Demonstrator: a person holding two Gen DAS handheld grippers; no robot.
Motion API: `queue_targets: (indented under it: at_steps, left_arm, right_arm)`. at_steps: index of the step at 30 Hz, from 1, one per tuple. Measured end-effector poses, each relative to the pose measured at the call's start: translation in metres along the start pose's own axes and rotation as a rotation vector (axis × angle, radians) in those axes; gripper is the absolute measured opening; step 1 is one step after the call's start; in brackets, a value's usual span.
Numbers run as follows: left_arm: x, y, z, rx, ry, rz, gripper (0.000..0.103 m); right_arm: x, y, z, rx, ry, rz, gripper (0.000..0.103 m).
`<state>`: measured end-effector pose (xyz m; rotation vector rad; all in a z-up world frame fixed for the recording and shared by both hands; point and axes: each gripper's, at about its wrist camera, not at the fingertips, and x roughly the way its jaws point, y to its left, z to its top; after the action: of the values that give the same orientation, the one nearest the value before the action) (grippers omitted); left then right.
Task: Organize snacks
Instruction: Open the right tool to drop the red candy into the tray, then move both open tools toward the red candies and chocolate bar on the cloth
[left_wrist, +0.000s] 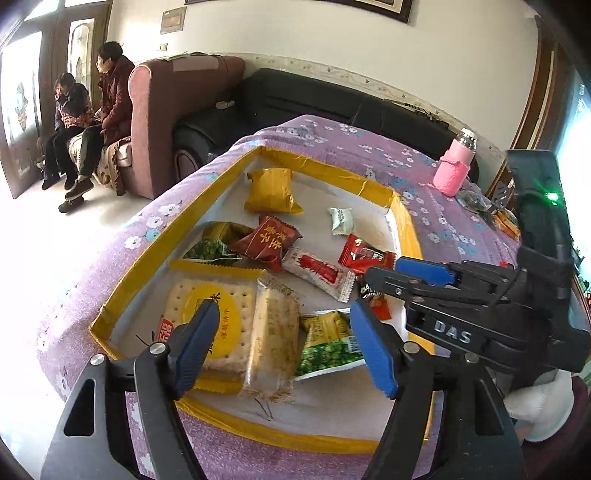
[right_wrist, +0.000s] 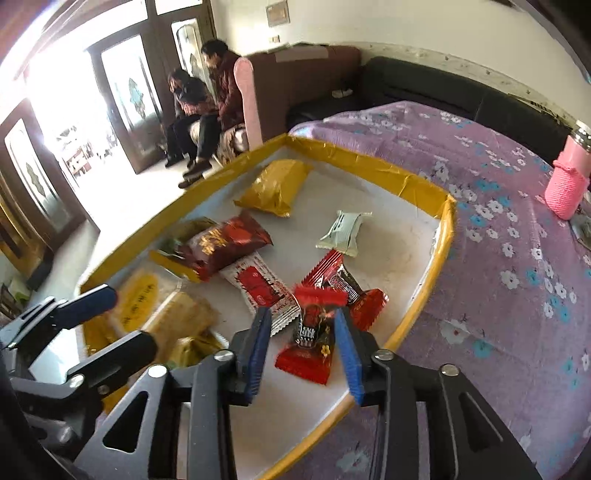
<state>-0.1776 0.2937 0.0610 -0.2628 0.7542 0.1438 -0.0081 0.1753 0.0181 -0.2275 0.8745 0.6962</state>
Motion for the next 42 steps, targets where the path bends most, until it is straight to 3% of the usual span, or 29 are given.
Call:
queue_targets:
  at_steps: [11, 24, 30, 36, 42]
  left_arm:
    - [-0.014, -0.032, -0.005, 0.101, -0.036, 0.089, 0.073]
    - [-0.02, -0.072, -0.012, 0.194, -0.018, 0.07, 0.074]
    - [-0.023, -0.081, -0.011, 0.199, -0.002, -0.01, 0.074]
    - [-0.028, -0.098, -0.012, 0.212, -0.039, -0.129, 0.076]
    - [-0.019, -0.138, -0.022, 0.304, -0.001, -0.205, 0.078]
  right_arm:
    - [-0.044, -0.033, -0.024, 0.108, -0.071, 0.042, 0.049]
    - [-0.091, -0.126, -0.072, 0.279, -0.114, -0.038, 0.053]
    - [-0.123, -0.188, -0.103, 0.393, -0.149, -0.118, 0.057]
    - [-0.166, -0.275, -0.148, 0.6, -0.182, -0.212, 0.06]
    - [-0.178, -0.329, -0.171, 0.757, -0.195, -0.212, 0.062]
